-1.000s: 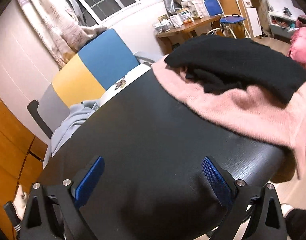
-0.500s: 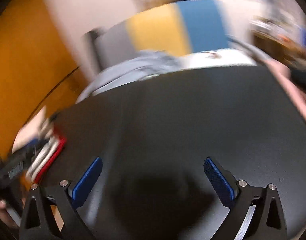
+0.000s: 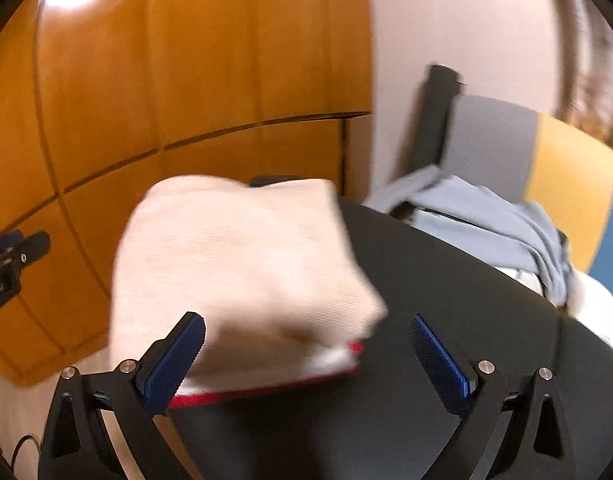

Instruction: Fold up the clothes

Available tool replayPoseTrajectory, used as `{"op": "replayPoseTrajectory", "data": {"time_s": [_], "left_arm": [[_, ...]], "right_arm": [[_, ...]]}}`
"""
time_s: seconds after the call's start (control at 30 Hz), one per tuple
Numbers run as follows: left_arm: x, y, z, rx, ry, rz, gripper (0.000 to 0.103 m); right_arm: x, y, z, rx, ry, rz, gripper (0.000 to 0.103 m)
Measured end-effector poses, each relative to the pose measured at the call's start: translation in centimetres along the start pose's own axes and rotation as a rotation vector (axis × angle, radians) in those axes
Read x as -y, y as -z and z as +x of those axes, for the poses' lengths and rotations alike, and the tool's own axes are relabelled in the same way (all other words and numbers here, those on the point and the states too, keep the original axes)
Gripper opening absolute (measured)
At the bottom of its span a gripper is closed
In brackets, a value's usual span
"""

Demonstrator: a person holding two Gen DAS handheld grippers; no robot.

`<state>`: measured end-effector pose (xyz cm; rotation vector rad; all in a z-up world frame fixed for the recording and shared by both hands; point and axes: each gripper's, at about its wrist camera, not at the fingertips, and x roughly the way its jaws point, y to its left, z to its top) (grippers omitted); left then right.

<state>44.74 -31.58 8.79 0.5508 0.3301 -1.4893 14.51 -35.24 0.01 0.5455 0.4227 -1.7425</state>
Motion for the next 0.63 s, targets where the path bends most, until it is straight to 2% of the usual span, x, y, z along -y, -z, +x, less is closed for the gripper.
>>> {"op": "replayPoseTrajectory", "data": {"time_s": [0.13,0.3,0.4,0.53,0.63], "left_arm": [[0.0,1.0,1.5,-0.073,0.037,-0.018,0.044],[0.9,2.2,2.4,-0.152,0.146,-0.046,0.044],[1.4,2.4,2.1,-0.15,0.181,-0.049,0.044],[1.6,2.1,1.2,-0.1,0.217,-0.064,0.037],[2.0,1.8,0.7,-0.075,0.215,-0.057,0.037]], "right_arm": [[-2.5,0.0,0.8,-0.012,-0.024,-0.041,0.103],[-3.4,0.5,1.0,-0.012,-0.019,-0.061,0.103],[-3.0,0.7,0.9,-0.016,-0.02,-0.044,0.103],[-2.4,1.0,0.9,-0.023,-0.017,-0.025,0.103],[-2.0,1.4,0.8,-0.031,-0.019,-0.012,0.103]]}}
